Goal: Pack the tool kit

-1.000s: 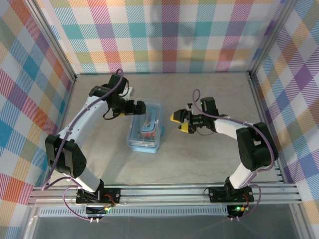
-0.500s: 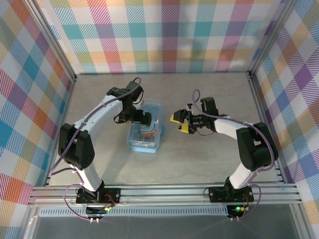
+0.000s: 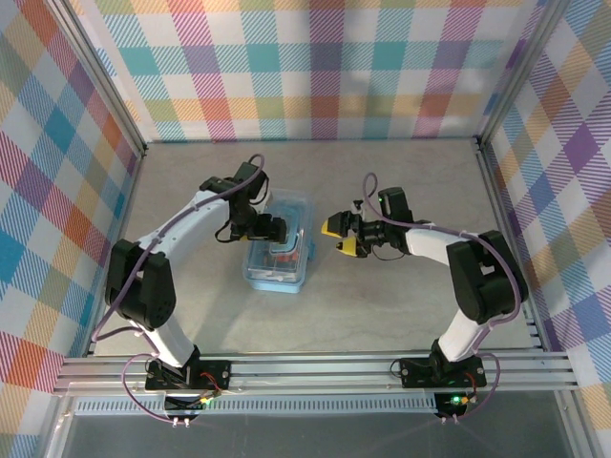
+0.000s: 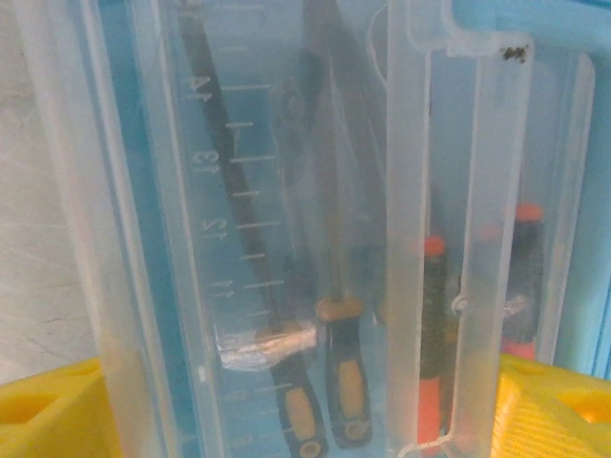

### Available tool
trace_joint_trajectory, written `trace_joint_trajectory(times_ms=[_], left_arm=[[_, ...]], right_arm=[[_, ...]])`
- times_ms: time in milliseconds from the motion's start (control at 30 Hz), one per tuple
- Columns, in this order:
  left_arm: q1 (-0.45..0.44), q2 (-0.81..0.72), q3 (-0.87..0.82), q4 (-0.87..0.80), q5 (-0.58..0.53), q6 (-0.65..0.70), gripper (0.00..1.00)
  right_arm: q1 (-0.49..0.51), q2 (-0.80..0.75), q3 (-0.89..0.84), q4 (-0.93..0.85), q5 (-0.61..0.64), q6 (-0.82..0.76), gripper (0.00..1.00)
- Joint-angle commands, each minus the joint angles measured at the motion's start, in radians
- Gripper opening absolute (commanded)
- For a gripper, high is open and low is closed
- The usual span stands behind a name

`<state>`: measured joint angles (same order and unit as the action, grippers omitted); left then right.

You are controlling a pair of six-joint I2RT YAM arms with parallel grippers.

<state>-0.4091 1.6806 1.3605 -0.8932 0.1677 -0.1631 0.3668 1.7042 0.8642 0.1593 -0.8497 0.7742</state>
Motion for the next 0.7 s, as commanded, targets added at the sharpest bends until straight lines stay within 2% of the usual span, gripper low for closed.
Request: trace_joint_trajectory(times_ms=[0, 267, 667], left_arm=[[0.051, 0.004, -0.101, -0.067, 0.008, 0.031, 0.84], [0.133, -0.024, -0.154, -0.036, 0.123, 0.058, 0.83], [0.165, -0.032, -0.149, -0.044, 0.15, 0.083, 0.81]], right_arm=[[0.023, 0.036, 0.032, 0.05, -0.014, 0.019, 0.99], [0.055, 0.087, 0.038, 0.11, -0.007, 0.049, 0.99], [0.096, 0.16, 0.039, 0.269, 0.004, 0.15, 0.99]])
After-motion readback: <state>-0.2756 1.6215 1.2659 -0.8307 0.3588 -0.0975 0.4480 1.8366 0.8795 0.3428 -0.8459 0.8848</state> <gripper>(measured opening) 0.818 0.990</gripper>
